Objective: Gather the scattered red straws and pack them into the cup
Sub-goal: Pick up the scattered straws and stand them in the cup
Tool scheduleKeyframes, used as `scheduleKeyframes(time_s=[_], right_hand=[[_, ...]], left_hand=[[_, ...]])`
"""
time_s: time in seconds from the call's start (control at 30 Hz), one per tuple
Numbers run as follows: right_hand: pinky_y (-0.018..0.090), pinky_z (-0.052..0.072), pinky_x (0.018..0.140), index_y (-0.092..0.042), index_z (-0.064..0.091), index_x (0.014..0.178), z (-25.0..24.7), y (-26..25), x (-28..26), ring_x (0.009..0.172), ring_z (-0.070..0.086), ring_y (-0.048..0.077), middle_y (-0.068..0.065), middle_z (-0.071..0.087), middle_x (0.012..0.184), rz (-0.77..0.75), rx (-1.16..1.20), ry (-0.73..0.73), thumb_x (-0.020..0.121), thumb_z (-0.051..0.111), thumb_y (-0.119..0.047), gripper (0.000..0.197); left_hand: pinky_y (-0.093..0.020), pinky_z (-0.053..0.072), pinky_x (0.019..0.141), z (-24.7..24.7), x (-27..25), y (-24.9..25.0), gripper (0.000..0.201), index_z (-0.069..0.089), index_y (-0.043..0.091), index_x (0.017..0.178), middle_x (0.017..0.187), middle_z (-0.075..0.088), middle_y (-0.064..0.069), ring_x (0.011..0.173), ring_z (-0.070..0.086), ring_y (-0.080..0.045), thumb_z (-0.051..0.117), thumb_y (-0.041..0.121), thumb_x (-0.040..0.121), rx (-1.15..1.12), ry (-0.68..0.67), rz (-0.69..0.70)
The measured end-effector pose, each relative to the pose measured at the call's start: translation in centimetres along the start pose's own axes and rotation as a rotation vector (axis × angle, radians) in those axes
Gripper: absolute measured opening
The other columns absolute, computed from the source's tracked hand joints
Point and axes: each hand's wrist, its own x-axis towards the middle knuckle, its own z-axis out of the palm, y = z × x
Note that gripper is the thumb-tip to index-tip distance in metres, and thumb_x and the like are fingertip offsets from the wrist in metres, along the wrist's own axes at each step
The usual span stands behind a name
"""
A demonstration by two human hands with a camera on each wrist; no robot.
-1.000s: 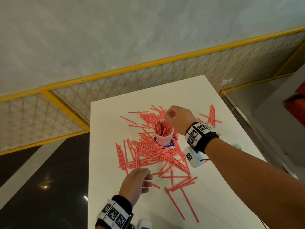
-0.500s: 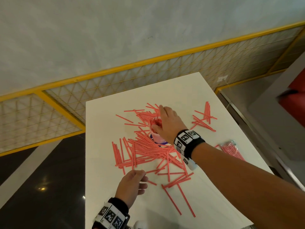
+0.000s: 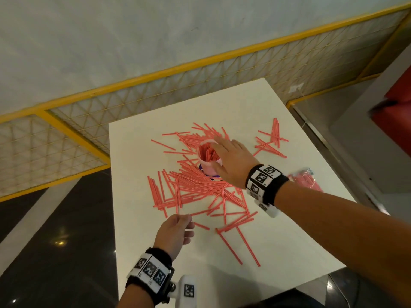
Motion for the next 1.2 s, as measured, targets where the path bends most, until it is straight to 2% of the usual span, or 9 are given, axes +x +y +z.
scheduleKeyframes(time_s=[0.07,0.13,0.23,0.37,0.53,0.73,0.87,1.0,1.2], right_hand=[[0.042,0.05,0.089,-0.016,0.06,0.119,1.0,0.8,-3.9,0.101,0.063,0.031,0.005,0.06,0.119,0.058,0.092,0.067,0.1,0.046,-0.031,0.029],[0.04,0.051,0.074,-0.019,0.058,0.103,3.0,1.2,-7.7,0.085,0.065,0.032,0.002,0.057,0.099,0.153,0.129,-0.086,0.1,0.043,-0.032,0.02],[0.038,0.053,0.084,-0.02,0.057,0.121,6.6,0.5,-13.1,0.105,0.065,0.031,0.005,0.056,0.12,0.165,0.057,-0.42,0.1,0.042,-0.045,0.035],[0.041,0.05,0.091,-0.014,0.047,0.133,10.0,-1.8,-17.3,0.115,0.06,0.033,0.01,0.052,0.131,0.277,0.024,-0.627,0.093,0.051,-0.061,0.061],[0.045,0.052,0.09,-0.012,0.048,0.13,11.3,-2.5,-17.0,0.114,0.061,0.033,0.011,0.054,0.129,0.347,0.001,-0.579,0.103,0.041,-0.019,0.029],[0.041,0.048,0.095,-0.011,0.046,0.137,11.0,-1.3,-16.5,0.12,0.059,0.033,0.011,0.056,0.135,0.466,0.031,-0.553,0.102,0.035,-0.02,0.037],[0.038,0.048,0.094,-0.012,0.05,0.132,10.4,-0.3,-16.4,0.117,0.059,0.031,0.01,0.058,0.131,0.446,0.022,-0.559,0.099,0.039,-0.022,0.036],[0.039,0.048,0.087,-0.014,0.048,0.131,8.9,1.1,-15.4,0.11,0.057,0.032,0.011,0.055,0.125,0.438,0.02,-0.455,0.095,0.043,-0.021,0.037],[0.029,0.035,0.055,-0.016,0.037,0.121,5.8,2.2,-10.9,0.067,0.055,0.022,0.005,0.055,0.092,0.479,0.28,-0.28,0.098,0.043,-0.015,0.023]], left_hand=[[-0.032,0.055,0.07,0.8,0.7,-1.2,0.014,0.067,0.009,0.1,0.097,0.074,-0.012,0.074,0.066,-0.019,0.059,0.021,0.102,0.124,0.004,0.048],[-0.035,0.056,0.076,1.7,1.3,-2.4,0.011,0.067,0.017,0.096,0.095,0.072,-0.007,0.079,0.066,-0.019,0.059,0.022,0.101,0.3,-0.008,0.125],[-0.028,0.054,0.077,3.4,2.0,-3.5,0.009,0.063,0.027,0.095,0.093,0.068,0.009,0.086,0.064,-0.009,0.056,0.03,0.101,0.638,-0.082,0.236],[-0.037,0.054,0.082,5.9,2.9,-4.0,0.014,0.057,0.027,0.098,0.097,0.059,0.009,0.086,0.059,-0.013,0.048,0.037,0.1,0.975,-0.169,0.346],[-0.044,0.052,0.094,8.1,5.8,-1.7,0.029,0.055,0.02,0.127,0.126,0.054,-0.003,0.115,0.055,-0.025,0.052,0.028,0.1,1.136,-0.088,0.455],[-0.044,0.036,0.118,9.7,10.4,1.7,0.06,0.028,0.02,0.158,0.164,0.029,-0.005,0.146,0.033,-0.031,0.05,0.025,0.102,1.283,-0.057,0.595],[-0.045,0.04,0.114,10.0,10.7,1.8,0.061,0.026,0.018,0.159,0.161,0.033,-0.005,0.143,0.037,-0.032,0.05,0.026,0.104,1.413,-0.056,0.562],[-0.04,0.046,0.107,9.4,9.6,0.3,0.057,0.04,0.017,0.151,0.148,0.044,-0.004,0.131,0.043,-0.029,0.051,0.007,0.097,1.489,-0.067,0.624],[-0.041,0.047,0.104,8.5,8.7,0.0,0.046,0.061,0.021,0.133,0.133,0.057,-0.003,0.121,0.049,-0.029,0.056,0.003,0.091,1.529,-0.075,0.683]])
